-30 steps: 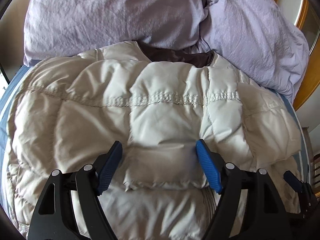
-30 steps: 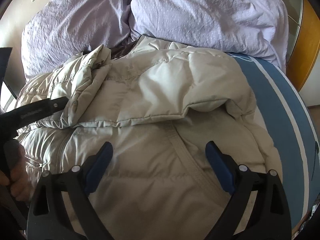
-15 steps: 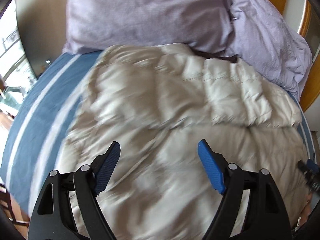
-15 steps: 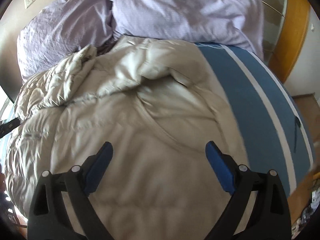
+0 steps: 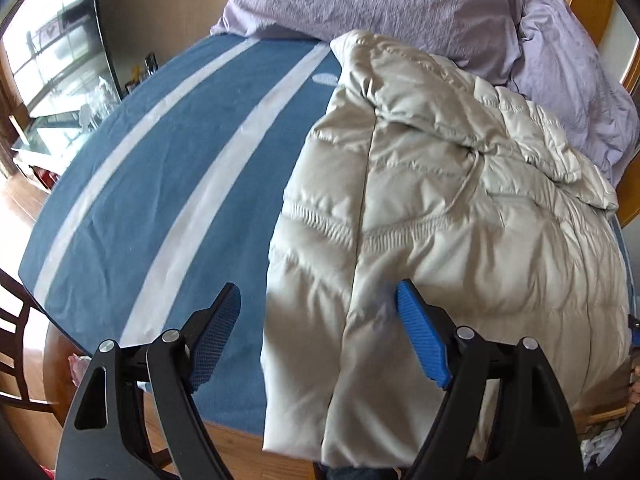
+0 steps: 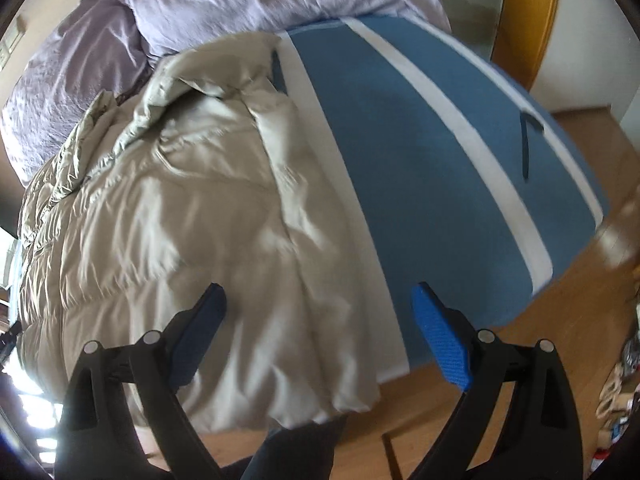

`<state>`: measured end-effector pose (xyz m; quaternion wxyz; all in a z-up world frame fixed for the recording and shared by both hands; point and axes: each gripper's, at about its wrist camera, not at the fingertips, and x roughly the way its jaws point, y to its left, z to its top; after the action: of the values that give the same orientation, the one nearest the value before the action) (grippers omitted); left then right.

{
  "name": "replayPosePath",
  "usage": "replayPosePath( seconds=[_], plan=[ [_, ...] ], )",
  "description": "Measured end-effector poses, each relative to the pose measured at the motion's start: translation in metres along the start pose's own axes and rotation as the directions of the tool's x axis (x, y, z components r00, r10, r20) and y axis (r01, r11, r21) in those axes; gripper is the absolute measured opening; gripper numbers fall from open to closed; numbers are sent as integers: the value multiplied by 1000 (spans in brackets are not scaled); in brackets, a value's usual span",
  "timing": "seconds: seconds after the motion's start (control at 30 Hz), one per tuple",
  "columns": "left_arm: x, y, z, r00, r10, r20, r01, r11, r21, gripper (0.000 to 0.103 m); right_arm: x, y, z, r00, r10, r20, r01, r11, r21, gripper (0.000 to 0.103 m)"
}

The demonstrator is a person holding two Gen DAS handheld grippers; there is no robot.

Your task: Fold large clothes

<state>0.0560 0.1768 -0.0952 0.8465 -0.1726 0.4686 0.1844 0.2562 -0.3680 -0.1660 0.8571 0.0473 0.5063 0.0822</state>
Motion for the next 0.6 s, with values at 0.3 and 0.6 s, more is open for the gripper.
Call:
replayPosePath(
  seconds=[0.3,0.6],
  plan=[
    [5,2,-20,997,-65,-43,64,998,-22,80,4,-8,-16,994,95,-53,-94,995,17,86],
    [2,-4,-25,994,-102,-39,101,995,-19,58,-2,1,-19,986,159,-57,-161,987,-27,42]
  ],
)
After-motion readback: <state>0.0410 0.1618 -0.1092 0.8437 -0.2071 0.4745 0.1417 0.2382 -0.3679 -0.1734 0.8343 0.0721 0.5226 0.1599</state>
